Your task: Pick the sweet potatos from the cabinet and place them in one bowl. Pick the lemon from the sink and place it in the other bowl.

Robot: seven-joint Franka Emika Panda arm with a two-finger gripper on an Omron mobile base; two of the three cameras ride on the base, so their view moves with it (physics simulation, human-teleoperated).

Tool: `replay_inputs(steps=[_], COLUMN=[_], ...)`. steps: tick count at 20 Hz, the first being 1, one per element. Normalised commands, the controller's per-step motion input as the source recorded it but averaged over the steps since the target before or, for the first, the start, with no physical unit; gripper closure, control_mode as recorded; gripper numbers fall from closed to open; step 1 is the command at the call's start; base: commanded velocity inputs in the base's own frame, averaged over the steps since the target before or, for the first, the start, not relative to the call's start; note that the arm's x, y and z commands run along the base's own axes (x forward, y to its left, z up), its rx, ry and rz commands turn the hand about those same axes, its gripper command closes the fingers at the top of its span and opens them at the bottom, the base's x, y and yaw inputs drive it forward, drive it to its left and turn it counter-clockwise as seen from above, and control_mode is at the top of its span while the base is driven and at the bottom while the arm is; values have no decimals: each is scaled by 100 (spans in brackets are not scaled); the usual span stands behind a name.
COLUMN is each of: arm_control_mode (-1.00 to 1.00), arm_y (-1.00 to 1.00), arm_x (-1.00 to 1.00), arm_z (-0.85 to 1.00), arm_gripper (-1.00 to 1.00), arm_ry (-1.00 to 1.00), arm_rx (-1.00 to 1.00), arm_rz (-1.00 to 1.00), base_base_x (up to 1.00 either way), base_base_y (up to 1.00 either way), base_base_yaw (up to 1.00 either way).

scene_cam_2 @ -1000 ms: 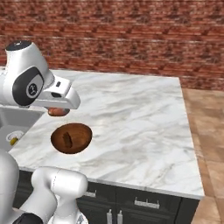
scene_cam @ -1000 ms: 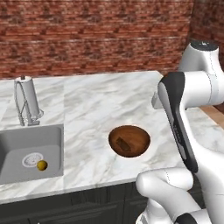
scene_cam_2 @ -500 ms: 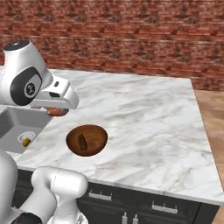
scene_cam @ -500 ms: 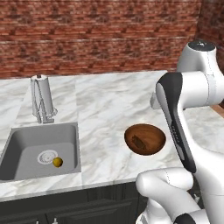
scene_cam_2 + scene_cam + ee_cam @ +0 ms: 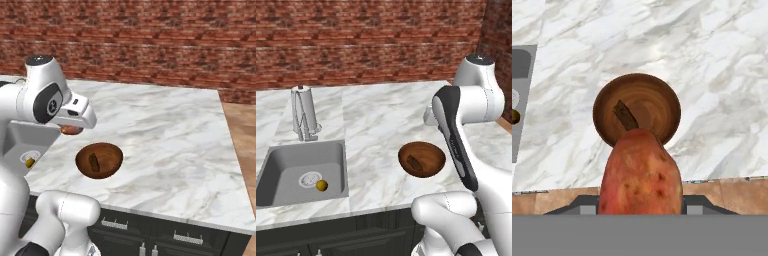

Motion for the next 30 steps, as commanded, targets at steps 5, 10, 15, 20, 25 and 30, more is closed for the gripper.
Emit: replay_inputs(steps=[5, 10, 15, 20, 25, 30], arm_control_mode=[-100, -100, -100, -100, -100, -100], arm_y=[0, 2, 0, 0, 0, 0], arm_x=[25, 9, 5, 1, 14, 27], arm_z=[-43, -34, -31, -25, -26, -28], arm_gripper=[100, 100, 100, 100, 100, 100], arm_ry=[0, 0, 0, 0, 0, 0], arm_rx=[1, 0, 0, 0, 0, 0], arm_rz=[0, 0, 0, 0, 0, 0], base_base_x=[0, 0, 0, 0, 0, 0], base_base_y=[0, 0, 0, 0, 0, 0], base_base_yaw=[0, 0, 0, 0, 0, 0])
